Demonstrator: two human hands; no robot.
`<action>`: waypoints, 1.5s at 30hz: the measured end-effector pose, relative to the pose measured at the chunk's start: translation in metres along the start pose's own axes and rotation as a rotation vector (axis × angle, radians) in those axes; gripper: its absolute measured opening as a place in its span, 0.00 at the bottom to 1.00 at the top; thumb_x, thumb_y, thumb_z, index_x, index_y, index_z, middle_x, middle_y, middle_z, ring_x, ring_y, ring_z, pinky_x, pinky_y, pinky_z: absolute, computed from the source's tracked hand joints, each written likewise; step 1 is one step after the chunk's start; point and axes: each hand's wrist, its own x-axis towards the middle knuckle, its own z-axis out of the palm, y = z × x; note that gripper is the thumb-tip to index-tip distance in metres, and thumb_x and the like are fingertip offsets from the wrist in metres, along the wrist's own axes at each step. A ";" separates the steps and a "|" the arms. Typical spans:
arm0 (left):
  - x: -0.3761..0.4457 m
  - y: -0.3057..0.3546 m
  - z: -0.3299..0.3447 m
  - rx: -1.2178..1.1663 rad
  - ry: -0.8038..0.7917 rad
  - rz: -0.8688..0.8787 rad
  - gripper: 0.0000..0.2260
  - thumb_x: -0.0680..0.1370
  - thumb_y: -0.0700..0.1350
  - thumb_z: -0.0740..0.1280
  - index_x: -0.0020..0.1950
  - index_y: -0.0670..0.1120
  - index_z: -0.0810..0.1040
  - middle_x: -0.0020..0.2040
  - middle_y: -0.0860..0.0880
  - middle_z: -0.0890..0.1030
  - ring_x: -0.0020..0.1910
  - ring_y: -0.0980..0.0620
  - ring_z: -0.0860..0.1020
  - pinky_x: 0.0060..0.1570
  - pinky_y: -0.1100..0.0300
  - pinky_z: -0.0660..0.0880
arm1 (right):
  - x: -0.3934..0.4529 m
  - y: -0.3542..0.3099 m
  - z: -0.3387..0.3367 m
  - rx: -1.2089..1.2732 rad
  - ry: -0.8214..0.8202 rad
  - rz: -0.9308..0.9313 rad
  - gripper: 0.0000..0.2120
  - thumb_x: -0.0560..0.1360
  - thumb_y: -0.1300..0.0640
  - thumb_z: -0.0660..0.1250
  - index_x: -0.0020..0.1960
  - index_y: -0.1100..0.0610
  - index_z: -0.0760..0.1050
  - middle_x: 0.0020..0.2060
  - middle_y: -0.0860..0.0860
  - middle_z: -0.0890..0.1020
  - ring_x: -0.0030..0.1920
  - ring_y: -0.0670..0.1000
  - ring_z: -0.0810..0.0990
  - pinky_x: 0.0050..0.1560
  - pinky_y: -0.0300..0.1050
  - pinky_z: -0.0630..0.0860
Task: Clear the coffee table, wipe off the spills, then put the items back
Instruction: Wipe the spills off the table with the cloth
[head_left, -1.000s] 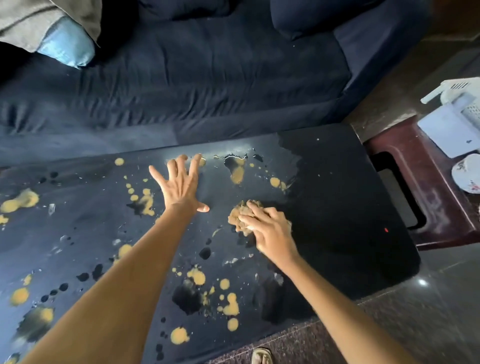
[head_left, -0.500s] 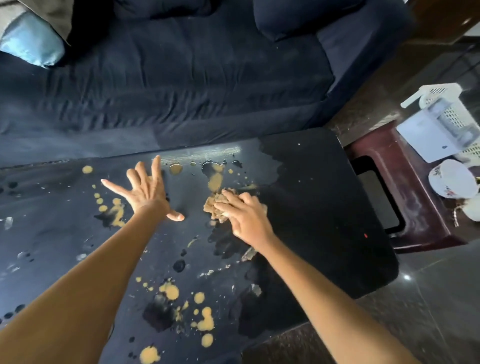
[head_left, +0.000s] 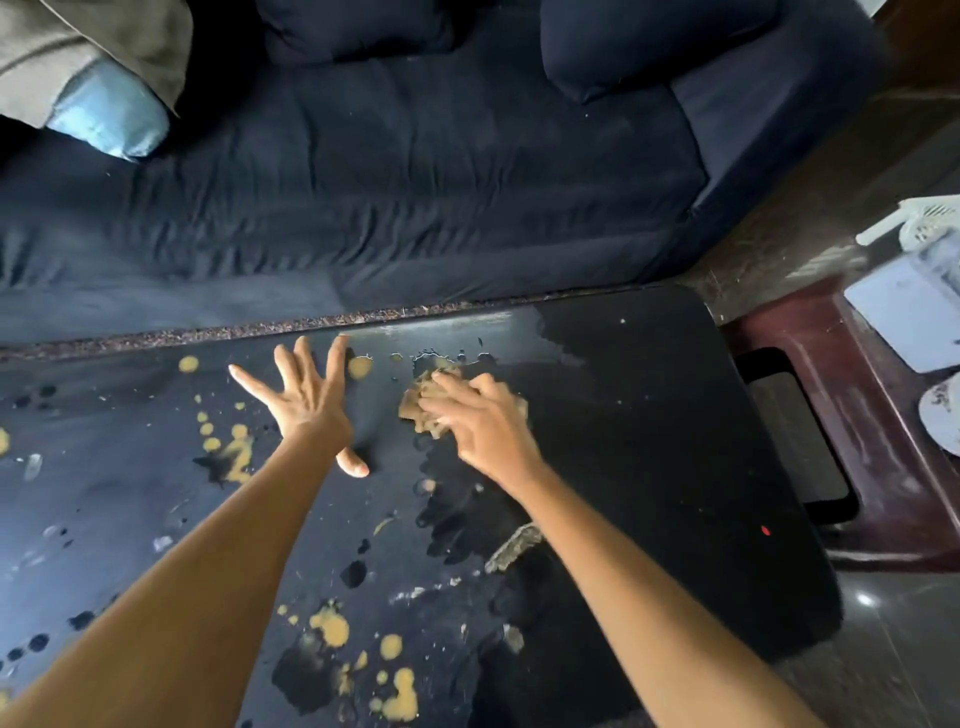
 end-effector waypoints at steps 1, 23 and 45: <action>0.002 -0.003 0.000 -0.020 -0.003 0.001 0.71 0.51 0.65 0.79 0.74 0.51 0.28 0.75 0.41 0.43 0.75 0.39 0.45 0.65 0.27 0.47 | 0.004 0.020 -0.003 -0.004 -0.004 0.071 0.21 0.68 0.63 0.65 0.53 0.41 0.78 0.53 0.45 0.80 0.42 0.51 0.74 0.38 0.47 0.76; 0.017 -0.011 -0.005 0.047 -0.173 0.042 0.74 0.48 0.70 0.75 0.69 0.50 0.21 0.73 0.40 0.28 0.73 0.36 0.31 0.65 0.26 0.43 | 0.066 0.107 -0.047 -0.013 0.185 0.847 0.18 0.74 0.64 0.62 0.61 0.52 0.77 0.57 0.59 0.74 0.50 0.65 0.74 0.50 0.59 0.74; 0.015 -0.012 -0.005 -0.009 -0.146 0.004 0.75 0.47 0.70 0.75 0.70 0.49 0.21 0.75 0.41 0.32 0.75 0.36 0.35 0.64 0.25 0.42 | 0.057 0.097 -0.039 0.020 0.212 0.841 0.18 0.72 0.66 0.63 0.58 0.51 0.78 0.56 0.56 0.76 0.48 0.63 0.73 0.47 0.58 0.75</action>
